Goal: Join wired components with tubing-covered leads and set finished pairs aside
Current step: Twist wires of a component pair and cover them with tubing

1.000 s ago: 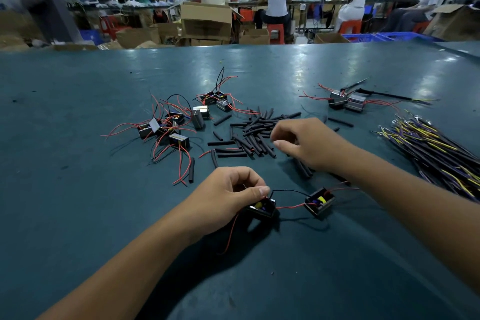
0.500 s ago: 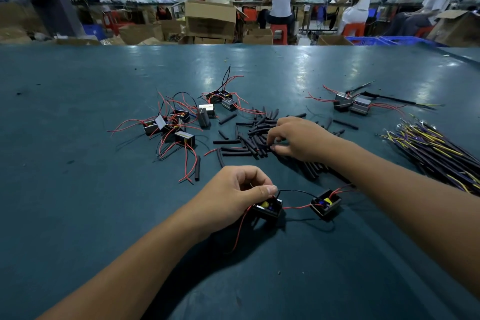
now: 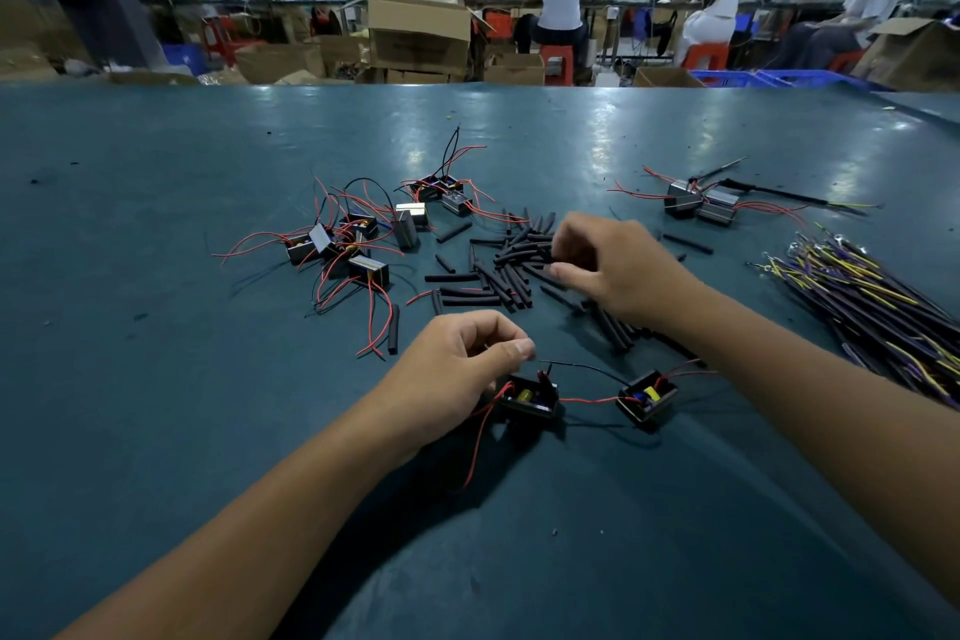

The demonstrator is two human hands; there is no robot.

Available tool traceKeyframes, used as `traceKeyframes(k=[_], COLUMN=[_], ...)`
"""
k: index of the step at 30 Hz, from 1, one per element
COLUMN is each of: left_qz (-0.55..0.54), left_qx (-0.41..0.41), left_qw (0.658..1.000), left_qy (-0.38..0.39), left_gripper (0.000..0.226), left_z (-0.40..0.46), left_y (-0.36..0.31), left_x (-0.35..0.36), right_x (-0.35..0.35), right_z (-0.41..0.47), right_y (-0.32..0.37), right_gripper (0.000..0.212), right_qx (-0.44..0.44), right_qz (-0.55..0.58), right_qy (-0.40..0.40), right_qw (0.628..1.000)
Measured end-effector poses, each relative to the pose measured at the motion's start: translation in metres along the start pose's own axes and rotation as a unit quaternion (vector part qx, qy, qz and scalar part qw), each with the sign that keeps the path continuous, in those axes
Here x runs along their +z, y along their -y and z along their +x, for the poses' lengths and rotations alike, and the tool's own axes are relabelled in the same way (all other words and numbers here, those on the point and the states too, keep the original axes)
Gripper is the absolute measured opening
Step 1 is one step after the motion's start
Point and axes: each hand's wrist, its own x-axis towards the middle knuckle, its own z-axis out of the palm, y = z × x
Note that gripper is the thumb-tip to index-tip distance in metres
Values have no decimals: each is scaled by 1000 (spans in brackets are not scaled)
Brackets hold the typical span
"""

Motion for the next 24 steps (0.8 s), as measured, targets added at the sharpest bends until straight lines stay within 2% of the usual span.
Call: traceKeyframes(k=[3,7,9,14,19,24], left_qz=[49,65,76,89,72,43], left_qx=[43,50,49,49,43,39], left_qw=[997,997,996,994,995,998], left_qy=[-43,8,26,47,51,34], left_gripper=[9,5,6,4,5,9], left_z=[2,0,-1,0,2,2], left_y=[2,0,0,2,4,7], left_x=[-4,-7,-7,-4,-1,3], right_x=[-9,-9,-10,-24,-28,-12], right_z=[-32,-67,-77,-87,-89,-94], right_y=[15,29,34,45,55,60], right_gripper=[9,26,28,18,16,11], right_qx=[29,76,72,23,17,73], right_qz=[138,262,262,131,109,151], right_qy=[-4,39,32,3,-8,6], right_qw=[990,961,962,991,994,986])
